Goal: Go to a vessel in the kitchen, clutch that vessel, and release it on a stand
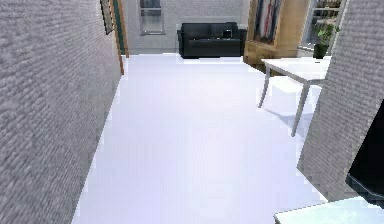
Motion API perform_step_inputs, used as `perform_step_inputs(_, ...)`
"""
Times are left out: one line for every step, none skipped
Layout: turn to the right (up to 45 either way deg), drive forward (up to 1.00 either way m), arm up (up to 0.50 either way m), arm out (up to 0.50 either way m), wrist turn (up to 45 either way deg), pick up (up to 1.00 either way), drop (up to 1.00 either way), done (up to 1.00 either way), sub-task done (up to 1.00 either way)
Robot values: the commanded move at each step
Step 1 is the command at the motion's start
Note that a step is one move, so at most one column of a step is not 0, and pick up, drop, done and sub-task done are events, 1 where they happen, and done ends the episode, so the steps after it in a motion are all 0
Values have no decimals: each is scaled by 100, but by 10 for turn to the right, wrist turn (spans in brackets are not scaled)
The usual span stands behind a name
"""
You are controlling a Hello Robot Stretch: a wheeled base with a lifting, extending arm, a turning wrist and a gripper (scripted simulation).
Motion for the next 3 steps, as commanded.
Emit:
perform_step_inputs(0,0,0,0,450,0,0,0,0)
perform_step_inputs(0,0,0,0,0,0,100,0,0)
perform_step_inputs(0,0,0,-10,0,0,0,0,0)
